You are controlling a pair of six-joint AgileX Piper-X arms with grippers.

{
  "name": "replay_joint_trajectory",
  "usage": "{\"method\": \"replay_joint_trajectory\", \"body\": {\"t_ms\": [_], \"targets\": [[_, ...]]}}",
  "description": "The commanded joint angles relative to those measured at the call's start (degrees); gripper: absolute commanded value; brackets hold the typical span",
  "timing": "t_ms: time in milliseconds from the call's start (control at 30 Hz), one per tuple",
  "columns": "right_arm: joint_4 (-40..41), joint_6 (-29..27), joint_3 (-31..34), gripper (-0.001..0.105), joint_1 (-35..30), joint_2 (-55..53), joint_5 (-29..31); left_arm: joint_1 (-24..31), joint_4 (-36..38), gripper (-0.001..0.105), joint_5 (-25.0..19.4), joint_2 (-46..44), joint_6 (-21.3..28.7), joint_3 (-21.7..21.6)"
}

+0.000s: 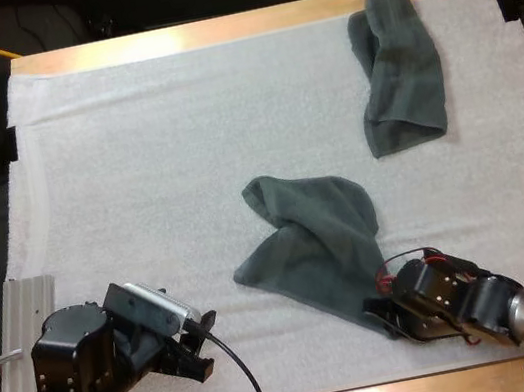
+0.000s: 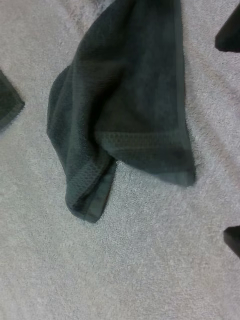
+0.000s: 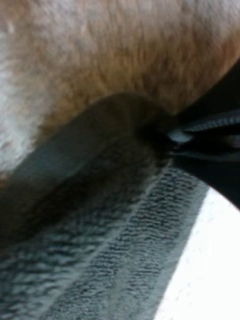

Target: Pick towel from pile, fold and stack

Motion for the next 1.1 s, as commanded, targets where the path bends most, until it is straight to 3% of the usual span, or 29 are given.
{"method": "replay_joint_trajectory", "body": {"t_ms": [0,167,300,433,600,800,1067], "targets": [[4.1,-2.3,-0.1,0.000,-0.2,-0.9,1.0,-0.3,-0.2,0.066,0.3,0.9,0.0,-0.1],[14.2,-6.9,-0.3,0.000,-0.2,-4.8,5.8,-2.4,-1.9,0.066,0.3,4.0,0.0,-0.1],[20.1,-7.3,-0.3,0.000,-0.2,-7.9,8.1,-6.2,-3.5,0.066,0.3,8.0,0.0,-0.1],[20.9,-7.3,-0.3,0.000,-0.2,-9.5,8.8,-9.0,-3.5,0.066,1.1,13.4,0.0,-0.1],[20.8,-7.3,-0.3,0.000,-0.2,-10.2,8.8,-12.4,-4.8,0.066,5.2,22.2,0.0,-0.1],[20.8,-7.3,-0.3,0.000,-0.2,-10.2,8.8,-16.1,-8.9,0.066,5.2,32.7,0.0,-0.1],[20.8,-7.3,-0.3,0.000,-0.2,-10.2,8.8,-16.5,-14.3,0.066,5.5,44.2,-1.4,-0.1]]}}
